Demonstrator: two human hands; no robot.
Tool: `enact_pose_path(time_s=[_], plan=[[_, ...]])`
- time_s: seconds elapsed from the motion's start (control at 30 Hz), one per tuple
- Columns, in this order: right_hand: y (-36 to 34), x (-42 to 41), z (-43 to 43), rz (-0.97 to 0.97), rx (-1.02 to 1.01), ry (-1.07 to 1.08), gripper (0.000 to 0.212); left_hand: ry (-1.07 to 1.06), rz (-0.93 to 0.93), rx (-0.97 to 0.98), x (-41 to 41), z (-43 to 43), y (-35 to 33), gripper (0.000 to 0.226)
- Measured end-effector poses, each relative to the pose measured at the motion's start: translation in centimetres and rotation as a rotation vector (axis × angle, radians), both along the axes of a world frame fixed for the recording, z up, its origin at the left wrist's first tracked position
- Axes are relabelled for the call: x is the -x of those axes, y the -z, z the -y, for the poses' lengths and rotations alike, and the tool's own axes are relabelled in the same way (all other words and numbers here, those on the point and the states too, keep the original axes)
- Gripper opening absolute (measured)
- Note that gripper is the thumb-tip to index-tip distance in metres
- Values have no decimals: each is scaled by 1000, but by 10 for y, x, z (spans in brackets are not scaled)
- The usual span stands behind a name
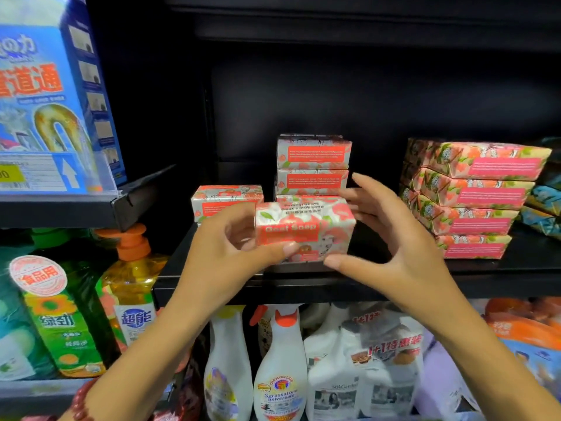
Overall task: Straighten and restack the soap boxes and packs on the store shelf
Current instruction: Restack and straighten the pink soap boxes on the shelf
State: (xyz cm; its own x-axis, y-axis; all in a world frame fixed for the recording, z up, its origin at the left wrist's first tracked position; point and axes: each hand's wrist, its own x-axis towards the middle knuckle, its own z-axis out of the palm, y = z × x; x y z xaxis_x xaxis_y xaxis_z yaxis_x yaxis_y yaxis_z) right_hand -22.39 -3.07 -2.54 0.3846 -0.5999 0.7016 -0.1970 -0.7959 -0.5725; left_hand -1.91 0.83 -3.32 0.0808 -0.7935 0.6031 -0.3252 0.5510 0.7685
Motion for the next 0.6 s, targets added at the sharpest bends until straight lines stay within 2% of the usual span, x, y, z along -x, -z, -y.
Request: enact_pose_path(time_s=[0.07, 0.17, 0.23, 0.33, 0.4, 0.5, 0.6], plan=[[-5, 0, 0, -36, 9, 37, 77, 4, 20, 43, 2, 0, 2, 45], [-8, -3, 1, -175, 187, 125, 55, 29, 38, 74, 4, 2, 3, 45], [-6, -5, 0, -203, 320, 168, 45, 49, 44, 77, 3, 3, 4, 50], [-2, -6, -1, -204, 516, 223, 35, 28, 73, 18, 0, 4, 0, 69], [-1, -7, -2, -195, 605, 227, 30, 30, 29, -41, -2, 3, -2, 68], [1, -8, 0, -198, 643, 217, 27, 87, 13, -60, -2, 0, -4, 60], [2, -8, 2, -249, 517, 166, 37, 42, 40, 16, -3, -1, -4, 63]])
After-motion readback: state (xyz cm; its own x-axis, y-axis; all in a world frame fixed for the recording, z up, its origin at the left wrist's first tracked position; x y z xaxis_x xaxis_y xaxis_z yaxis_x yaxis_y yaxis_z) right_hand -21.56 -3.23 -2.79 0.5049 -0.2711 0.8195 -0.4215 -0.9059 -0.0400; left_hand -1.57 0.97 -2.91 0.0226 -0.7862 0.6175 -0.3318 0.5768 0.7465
